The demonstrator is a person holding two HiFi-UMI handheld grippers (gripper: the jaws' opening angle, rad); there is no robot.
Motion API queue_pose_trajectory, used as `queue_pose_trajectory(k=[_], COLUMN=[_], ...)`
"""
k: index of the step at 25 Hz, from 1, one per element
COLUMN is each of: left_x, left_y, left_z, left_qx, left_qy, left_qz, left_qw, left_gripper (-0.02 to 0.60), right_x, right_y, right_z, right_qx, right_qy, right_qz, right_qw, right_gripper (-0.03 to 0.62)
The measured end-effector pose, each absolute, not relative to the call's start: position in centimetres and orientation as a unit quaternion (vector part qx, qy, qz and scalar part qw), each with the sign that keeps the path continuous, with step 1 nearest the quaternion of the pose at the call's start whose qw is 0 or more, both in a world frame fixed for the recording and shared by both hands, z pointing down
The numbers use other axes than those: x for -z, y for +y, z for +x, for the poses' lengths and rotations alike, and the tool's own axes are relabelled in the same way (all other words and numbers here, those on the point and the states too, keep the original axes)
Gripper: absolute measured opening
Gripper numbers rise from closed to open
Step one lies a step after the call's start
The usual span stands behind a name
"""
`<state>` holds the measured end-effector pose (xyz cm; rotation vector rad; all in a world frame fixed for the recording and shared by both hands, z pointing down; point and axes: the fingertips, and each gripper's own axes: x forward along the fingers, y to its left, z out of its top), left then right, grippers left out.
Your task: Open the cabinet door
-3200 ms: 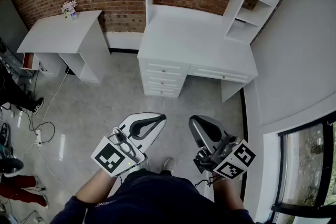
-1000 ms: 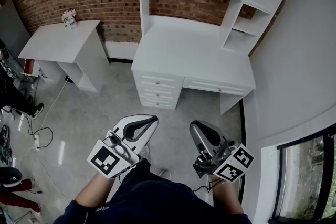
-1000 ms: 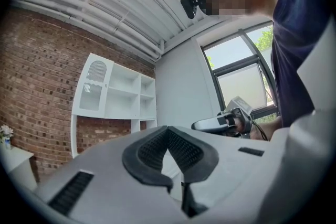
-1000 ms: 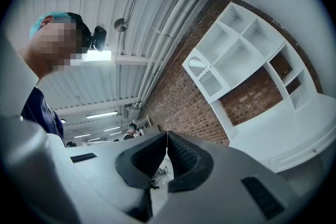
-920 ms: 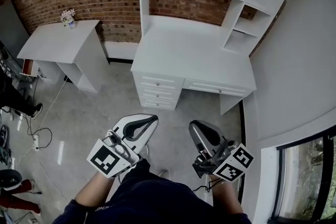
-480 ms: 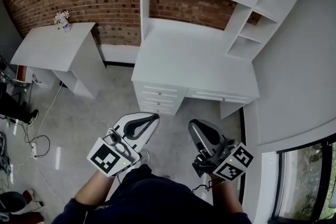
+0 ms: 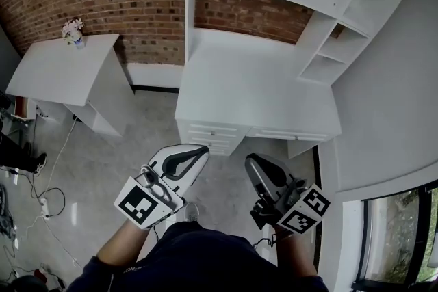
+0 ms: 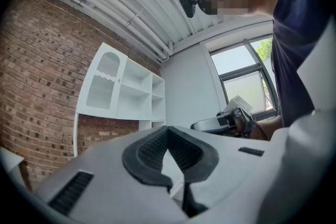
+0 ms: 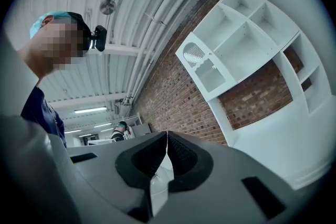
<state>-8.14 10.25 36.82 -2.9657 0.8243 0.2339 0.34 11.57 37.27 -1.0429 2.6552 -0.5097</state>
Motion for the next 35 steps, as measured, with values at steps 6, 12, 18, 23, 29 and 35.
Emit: queue_pose_trajectory(k=[6,12,18,23,29,35], left_x=[-36.6,-36.8,-36.6,-37.1,-37.4,-37.0], left_y=[7.0,4.8,3.0,1.2,-2.1,-6.2], left_z=[-10.3,-11.7,-11.5,-10.9,-9.4,-6.6], left_qx=[-0.080,-0.080,-0.083,-0.075,-0.070,-0.064], left_qy=[0.265,0.264,0.264,0.268,0.283,0.300], left_qz=[-0.961,-0.961,-0.960,-0.960,-0.956,-0.951], left_qw=[0.027,0.027,0.029,0.030,0.036,0.041], left_gripper=[0.007,0.007,0.008,0.008,0.008,0.007], right_x=[-37.3,-37.3,-37.3,-38.0,-38.3,-37.9], right_y=[8.5,6.2,4.3,2.5,-1.2,-5.7], right_z=[-2.1,-3.5,-2.9,-2.1,-0.5,2.4], right_qx=[0.174,0.174,0.172,0.177,0.179,0.178], right_qy=[0.910,0.911,0.908,0.908,0.914,0.920], right_qz=[-0.358,-0.357,-0.364,-0.360,-0.343,-0.325], right_qw=[0.117,0.111,0.114,0.119,0.124,0.129], right_gripper=[0.026,0.026,0.026,0.026,0.026,0.026])
